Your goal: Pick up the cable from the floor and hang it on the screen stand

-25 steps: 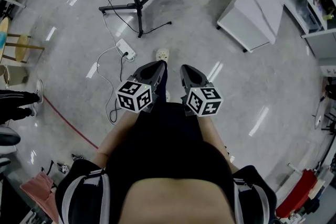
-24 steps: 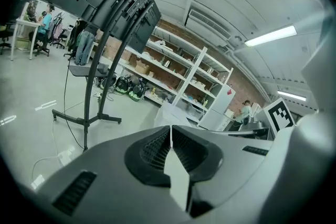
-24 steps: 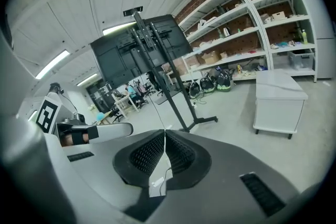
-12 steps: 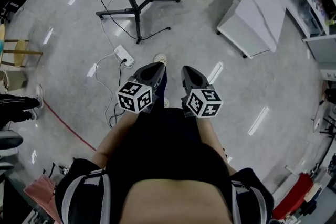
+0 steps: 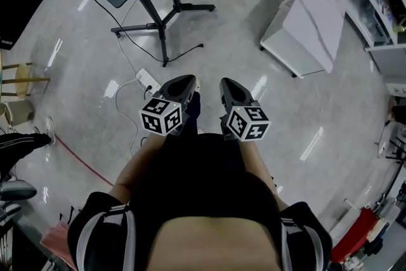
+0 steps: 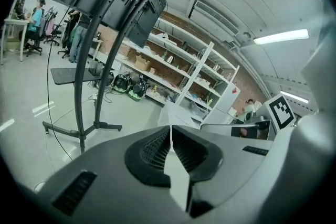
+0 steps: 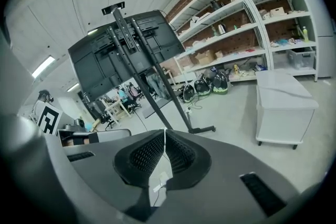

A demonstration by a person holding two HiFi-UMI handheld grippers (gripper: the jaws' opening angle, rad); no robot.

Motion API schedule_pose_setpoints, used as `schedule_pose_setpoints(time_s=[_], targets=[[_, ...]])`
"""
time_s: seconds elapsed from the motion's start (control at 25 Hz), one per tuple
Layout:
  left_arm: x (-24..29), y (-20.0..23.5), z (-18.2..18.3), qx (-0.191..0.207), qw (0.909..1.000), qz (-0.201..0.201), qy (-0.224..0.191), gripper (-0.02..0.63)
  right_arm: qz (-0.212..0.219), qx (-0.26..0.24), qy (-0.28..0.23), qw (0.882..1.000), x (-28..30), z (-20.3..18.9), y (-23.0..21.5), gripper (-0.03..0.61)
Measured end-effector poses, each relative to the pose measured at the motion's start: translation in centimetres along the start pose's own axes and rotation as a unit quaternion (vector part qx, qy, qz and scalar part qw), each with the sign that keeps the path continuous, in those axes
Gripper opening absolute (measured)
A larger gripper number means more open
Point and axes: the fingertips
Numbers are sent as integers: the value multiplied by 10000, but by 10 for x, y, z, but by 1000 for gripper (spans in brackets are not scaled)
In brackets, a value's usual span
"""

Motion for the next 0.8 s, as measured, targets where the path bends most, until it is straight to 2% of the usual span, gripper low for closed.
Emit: schedule_pose_setpoints(time_s=[0.36, 0.8], targets=[[51, 36, 37, 21, 10000, -21, 0, 18, -37, -77, 23, 10000, 53, 56, -22, 25], [81, 86, 56, 147, 9998, 67, 133, 18, -108, -102, 154, 9998, 117, 88, -47, 25]])
Point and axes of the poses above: the fingertips, and each gripper's own axes: x forward along the fingers, y to its left, z out of its top, and after that the axes turned 13 degrees about x, right-handed
